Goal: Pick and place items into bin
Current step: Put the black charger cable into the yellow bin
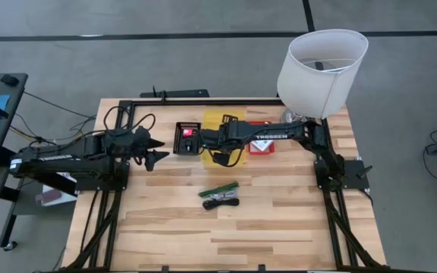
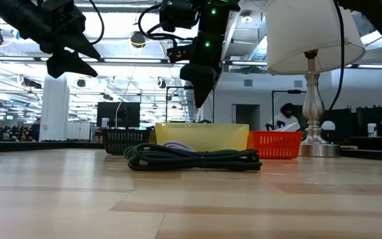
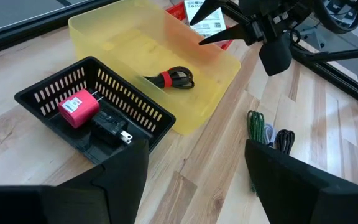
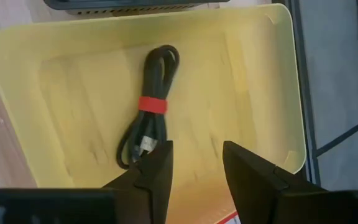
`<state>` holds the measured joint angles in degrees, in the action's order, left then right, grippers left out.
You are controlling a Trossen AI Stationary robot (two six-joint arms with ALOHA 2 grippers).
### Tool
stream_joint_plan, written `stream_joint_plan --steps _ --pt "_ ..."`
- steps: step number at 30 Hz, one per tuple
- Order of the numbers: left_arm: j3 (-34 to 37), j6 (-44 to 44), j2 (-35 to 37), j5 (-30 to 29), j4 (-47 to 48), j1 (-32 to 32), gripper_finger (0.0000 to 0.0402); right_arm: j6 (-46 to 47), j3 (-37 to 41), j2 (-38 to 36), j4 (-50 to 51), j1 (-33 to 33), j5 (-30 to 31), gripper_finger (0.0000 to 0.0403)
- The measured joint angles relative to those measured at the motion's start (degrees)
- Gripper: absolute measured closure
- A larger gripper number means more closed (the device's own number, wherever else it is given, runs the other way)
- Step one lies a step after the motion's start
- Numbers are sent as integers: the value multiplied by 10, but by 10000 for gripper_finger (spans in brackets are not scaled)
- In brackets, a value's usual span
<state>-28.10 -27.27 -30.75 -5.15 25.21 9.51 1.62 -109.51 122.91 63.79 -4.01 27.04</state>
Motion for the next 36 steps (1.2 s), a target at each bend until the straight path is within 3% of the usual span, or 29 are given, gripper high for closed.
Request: stream_joint_plan --steps 12,21,36 --pt "0 0 0 0 11 0 144 15 0 0 0 52 -4 263" --pt "0 -1 0 0 11 0 144 35 1 0 0 128 -78 265" --pt "0 -15 0 0 12 0 144 108 1 1 -27 234 -80 270"
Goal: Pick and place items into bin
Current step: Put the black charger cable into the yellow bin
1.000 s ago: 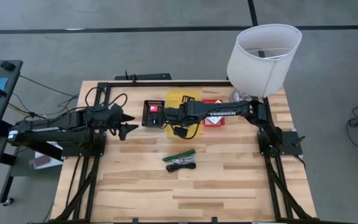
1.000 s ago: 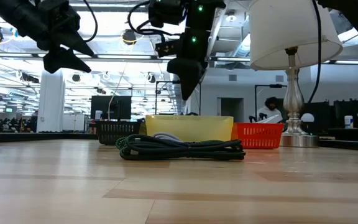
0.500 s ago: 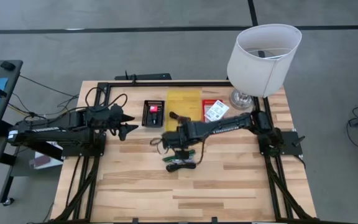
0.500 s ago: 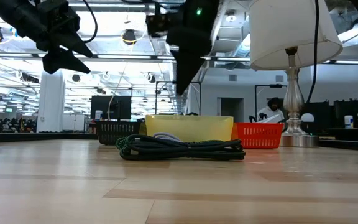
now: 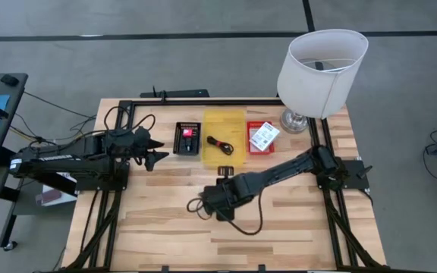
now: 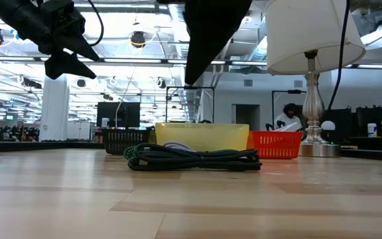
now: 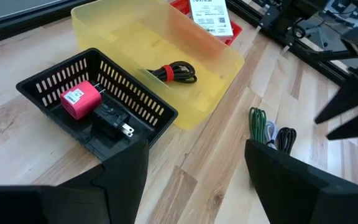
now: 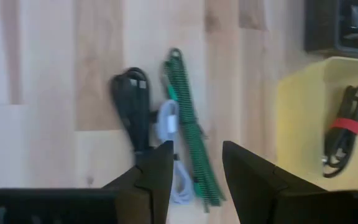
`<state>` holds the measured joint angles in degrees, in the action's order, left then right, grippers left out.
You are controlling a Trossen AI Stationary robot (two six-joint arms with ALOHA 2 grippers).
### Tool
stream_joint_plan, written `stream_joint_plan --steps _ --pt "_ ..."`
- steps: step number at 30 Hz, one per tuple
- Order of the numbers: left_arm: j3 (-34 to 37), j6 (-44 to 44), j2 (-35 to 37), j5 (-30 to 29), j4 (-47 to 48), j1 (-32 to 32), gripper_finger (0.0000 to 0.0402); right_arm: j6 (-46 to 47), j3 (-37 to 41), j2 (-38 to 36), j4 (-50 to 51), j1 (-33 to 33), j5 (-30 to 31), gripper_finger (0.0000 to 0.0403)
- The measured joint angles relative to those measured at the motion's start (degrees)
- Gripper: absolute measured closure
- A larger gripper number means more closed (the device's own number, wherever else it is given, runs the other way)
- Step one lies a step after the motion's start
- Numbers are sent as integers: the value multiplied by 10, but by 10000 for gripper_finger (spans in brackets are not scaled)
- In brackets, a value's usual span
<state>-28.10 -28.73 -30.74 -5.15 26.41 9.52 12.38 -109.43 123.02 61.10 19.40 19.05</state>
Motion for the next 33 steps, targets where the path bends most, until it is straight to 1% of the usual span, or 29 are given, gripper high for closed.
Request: stream_joint_plan --steps 8,16,20,24,33 --pt "0 0 0 0 18 0 144 42 0 1 -3 28 1 269" --pt "0 0 0 0 17 0 144 77 1 1 -4 41 2 270" --pt "0 0 0 -1 17 0 144 82 28 2 -39 46 0 271" --pt "0 0 0 -2 16 0 144 87 58 1 -65 50 -18 271" --pt "0 0 0 -3 16 0 144 112 105 2 -76 48 -25 271"
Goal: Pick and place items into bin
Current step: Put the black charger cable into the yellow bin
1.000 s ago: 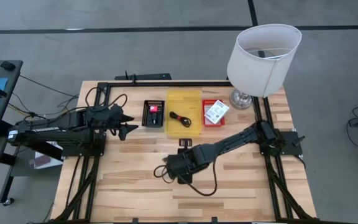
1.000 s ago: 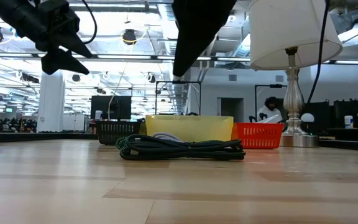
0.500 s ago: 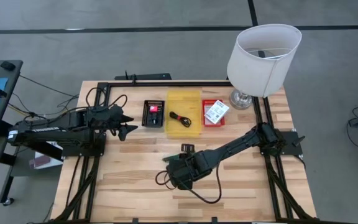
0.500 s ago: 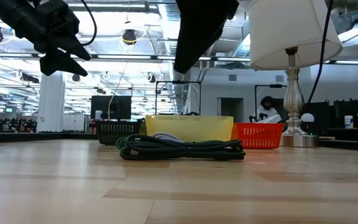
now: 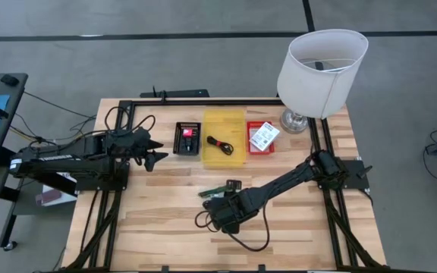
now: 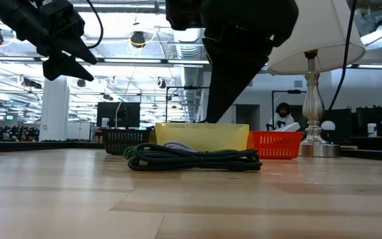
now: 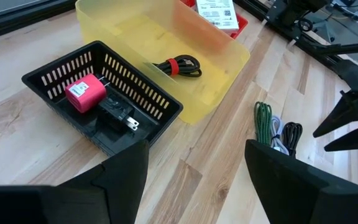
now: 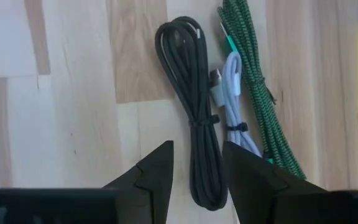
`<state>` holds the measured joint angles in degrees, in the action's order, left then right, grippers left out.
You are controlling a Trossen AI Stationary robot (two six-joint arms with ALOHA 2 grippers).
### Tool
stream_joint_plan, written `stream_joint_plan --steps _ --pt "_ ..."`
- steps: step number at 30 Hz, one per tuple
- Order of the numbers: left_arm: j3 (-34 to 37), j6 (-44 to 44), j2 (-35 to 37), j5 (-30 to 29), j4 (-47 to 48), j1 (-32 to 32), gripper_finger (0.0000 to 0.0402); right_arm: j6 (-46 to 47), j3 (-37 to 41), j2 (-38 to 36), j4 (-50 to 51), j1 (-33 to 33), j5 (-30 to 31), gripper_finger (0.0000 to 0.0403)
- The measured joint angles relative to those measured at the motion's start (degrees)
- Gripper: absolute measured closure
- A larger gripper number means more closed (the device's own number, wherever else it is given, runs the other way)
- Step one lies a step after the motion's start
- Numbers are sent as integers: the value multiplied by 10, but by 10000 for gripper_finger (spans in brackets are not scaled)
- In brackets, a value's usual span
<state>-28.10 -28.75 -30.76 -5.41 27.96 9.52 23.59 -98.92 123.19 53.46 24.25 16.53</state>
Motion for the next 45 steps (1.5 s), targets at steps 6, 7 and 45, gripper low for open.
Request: stream_joint_plan --steps 6,7,45 --pt "0 0 0 0 0 0 144 0 18 0 -6 -2 -2 271" --pt "0 0 0 0 0 0 144 0 21 0 -6 -3 -6 271" --pt "0 0 0 0 0 0 144 -11 77 -1 -52 -30 -73 272"
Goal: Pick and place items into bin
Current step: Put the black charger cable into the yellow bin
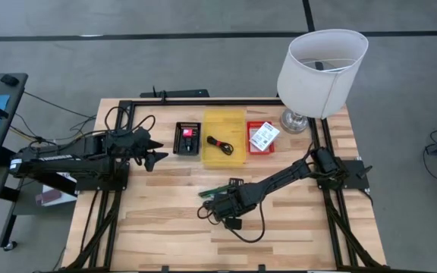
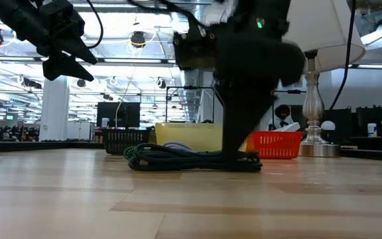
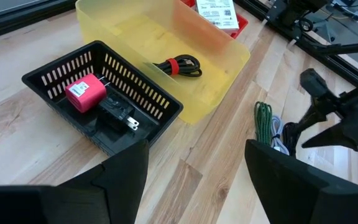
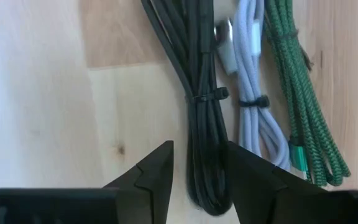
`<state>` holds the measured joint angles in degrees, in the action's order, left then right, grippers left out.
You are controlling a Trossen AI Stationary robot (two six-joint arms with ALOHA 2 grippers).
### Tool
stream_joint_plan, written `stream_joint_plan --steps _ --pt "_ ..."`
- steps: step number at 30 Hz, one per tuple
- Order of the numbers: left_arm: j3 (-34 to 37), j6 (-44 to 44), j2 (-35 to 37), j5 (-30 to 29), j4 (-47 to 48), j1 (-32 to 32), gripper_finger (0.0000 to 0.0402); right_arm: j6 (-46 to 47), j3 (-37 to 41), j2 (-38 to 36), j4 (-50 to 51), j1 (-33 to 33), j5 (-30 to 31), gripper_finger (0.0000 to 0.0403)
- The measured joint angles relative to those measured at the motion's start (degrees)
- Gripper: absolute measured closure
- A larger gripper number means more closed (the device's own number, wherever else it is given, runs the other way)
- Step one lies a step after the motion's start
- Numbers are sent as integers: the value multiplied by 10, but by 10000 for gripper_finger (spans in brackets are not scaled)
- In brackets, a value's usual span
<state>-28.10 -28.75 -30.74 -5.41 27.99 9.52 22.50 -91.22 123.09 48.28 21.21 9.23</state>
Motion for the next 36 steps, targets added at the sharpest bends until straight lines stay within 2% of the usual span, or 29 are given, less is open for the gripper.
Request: stream_joint_plan --steps 10,13,20,27,32,36 --pt "0 -4 0 0 0 0 144 10 29 -2 -17 0 2 278" --pt "0 -4 0 0 0 0 144 11 29 -2 -17 0 1 300" --pt "0 -4 0 0 0 0 144 11 29 -2 -19 0 -27 384" --pt "0 -4 0 0 0 0 144 29 24 -1 -13 0 -48 365" --pt "0 -4 0 0 0 0 144 16 1 2 -2 3 -73 386" --pt "0 -4 0 0 0 0 144 9 -21 2 0 4 -85 386"
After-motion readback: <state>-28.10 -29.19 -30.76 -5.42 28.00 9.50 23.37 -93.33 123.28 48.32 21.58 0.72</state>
